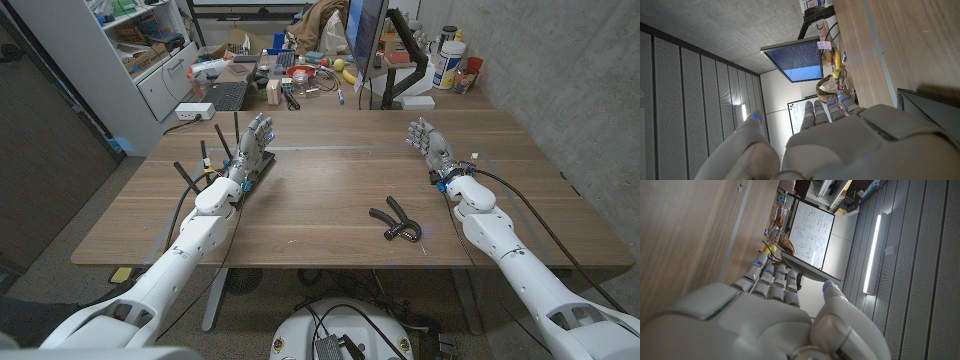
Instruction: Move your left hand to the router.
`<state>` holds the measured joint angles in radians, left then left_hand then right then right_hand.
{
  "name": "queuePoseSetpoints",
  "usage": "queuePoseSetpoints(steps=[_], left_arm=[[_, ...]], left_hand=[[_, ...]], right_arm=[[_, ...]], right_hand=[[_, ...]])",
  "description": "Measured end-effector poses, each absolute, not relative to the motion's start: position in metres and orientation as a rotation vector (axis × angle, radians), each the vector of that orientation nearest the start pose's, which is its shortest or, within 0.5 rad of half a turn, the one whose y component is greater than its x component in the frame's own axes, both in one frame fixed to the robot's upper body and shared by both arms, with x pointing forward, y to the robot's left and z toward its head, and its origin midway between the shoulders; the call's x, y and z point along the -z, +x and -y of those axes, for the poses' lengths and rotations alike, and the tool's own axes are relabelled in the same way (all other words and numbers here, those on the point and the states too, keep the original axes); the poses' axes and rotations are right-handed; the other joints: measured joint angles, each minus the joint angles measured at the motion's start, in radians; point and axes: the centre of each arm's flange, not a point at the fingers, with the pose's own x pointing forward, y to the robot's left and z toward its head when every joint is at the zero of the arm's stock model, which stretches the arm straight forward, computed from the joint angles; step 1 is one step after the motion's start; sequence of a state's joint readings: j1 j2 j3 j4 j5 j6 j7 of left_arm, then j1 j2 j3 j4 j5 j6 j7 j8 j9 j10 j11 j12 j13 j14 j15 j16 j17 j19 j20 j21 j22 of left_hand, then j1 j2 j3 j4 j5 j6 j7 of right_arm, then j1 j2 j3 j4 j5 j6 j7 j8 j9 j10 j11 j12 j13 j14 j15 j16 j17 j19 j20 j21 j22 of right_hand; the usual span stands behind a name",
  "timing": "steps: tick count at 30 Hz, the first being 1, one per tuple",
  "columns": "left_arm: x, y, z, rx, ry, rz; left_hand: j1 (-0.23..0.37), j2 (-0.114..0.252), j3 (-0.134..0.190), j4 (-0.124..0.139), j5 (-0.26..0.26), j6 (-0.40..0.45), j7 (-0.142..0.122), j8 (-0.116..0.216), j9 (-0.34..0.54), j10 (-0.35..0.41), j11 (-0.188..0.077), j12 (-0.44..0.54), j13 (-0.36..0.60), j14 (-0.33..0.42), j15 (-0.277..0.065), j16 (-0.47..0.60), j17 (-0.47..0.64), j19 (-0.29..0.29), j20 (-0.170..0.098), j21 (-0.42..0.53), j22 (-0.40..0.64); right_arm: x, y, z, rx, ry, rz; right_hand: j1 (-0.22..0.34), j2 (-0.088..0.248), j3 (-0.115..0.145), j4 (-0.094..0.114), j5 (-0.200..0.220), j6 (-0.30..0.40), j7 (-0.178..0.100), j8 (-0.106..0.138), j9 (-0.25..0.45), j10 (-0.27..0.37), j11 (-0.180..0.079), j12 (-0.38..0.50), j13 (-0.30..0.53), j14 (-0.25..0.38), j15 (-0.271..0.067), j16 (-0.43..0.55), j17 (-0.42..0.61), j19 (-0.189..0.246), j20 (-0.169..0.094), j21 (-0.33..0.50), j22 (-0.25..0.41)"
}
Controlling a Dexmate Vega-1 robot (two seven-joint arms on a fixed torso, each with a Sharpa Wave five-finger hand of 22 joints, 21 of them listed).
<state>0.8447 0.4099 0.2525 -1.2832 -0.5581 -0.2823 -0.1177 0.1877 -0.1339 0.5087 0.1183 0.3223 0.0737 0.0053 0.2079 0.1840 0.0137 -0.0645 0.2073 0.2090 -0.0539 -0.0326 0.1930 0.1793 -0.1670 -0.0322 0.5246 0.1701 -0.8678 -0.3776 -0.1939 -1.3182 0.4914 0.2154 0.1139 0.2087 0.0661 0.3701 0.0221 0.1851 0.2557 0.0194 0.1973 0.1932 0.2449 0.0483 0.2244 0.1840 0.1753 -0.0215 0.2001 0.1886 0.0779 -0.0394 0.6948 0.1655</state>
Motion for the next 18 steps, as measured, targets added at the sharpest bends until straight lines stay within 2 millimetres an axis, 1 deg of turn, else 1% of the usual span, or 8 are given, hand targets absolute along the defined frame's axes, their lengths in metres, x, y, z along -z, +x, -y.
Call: queuePoseSetpoints(steps=[3,6,9,15,18], left_arm=[[0.0136,0.6508,-0.2872,0.226,-0.053,0.649],[0.0137,0.6507,-0.2865,0.229,-0.045,0.649],[0.0125,0.6483,-0.2860,0.230,-0.051,0.658],[0.0127,0.6481,-0.2846,0.238,-0.039,0.658],[0.0109,0.6449,-0.2844,0.239,-0.046,0.668]], left_hand=[[0.000,0.000,0.000,0.000,0.000,0.000,0.000,0.000,0.000,0.005,-0.005,0.000,0.000,0.000,0.000,0.000,0.000,0.000,0.000,0.000,0.000],[0.000,0.000,0.000,0.000,0.008,0.000,0.000,0.000,0.000,0.005,-0.005,0.000,0.000,0.004,-0.004,0.000,0.000,0.000,0.000,-0.007,0.000],[0.004,0.004,0.000,0.000,0.008,0.008,0.000,0.000,0.000,0.005,-0.005,0.000,0.000,0.004,-0.004,0.000,0.000,0.000,0.000,-0.007,0.000],[0.004,0.004,0.000,0.000,0.008,0.011,0.000,0.000,0.000,0.005,-0.005,0.000,0.000,0.004,-0.004,0.000,0.000,0.000,0.000,-0.011,0.000],[0.004,0.004,0.000,0.000,0.008,0.011,0.000,0.000,0.000,0.005,-0.005,0.000,-0.004,0.004,-0.004,0.000,0.000,0.000,0.000,-0.012,0.000]], right_arm=[[0.0162,0.6520,0.2893,-0.203,0.031,0.611],[0.0158,0.6523,0.2903,-0.198,0.044,0.614],[0.0174,0.6535,0.2883,-0.207,0.029,0.606],[0.0172,0.6545,0.2900,-0.196,0.055,0.610],[0.0186,0.6556,0.2871,-0.210,0.030,0.602]], right_hand=[[0.000,0.000,0.000,0.000,0.000,0.000,0.000,0.000,0.000,0.006,-0.002,0.000,0.000,0.000,0.000,0.000,0.000,0.000,0.000,0.000,0.000],[0.000,0.000,0.000,0.000,0.000,0.000,0.000,0.000,0.000,0.011,0.000,0.000,0.000,0.000,0.000,0.000,0.000,0.000,0.000,-0.008,0.000],[0.000,0.000,0.000,0.000,0.000,0.000,0.000,0.000,0.000,0.011,0.000,0.000,0.000,0.000,0.000,0.000,0.000,0.000,0.000,-0.008,0.000],[0.000,0.000,0.000,0.000,0.000,0.000,0.000,0.000,0.000,0.011,0.000,0.000,0.000,0.000,0.000,0.000,0.000,0.000,0.000,-0.008,0.000],[0.000,0.000,0.000,0.000,0.000,0.000,0.000,0.000,0.000,0.011,0.000,0.000,0.000,0.000,0.000,0.000,0.000,0.000,0.000,-0.015,0.000]])
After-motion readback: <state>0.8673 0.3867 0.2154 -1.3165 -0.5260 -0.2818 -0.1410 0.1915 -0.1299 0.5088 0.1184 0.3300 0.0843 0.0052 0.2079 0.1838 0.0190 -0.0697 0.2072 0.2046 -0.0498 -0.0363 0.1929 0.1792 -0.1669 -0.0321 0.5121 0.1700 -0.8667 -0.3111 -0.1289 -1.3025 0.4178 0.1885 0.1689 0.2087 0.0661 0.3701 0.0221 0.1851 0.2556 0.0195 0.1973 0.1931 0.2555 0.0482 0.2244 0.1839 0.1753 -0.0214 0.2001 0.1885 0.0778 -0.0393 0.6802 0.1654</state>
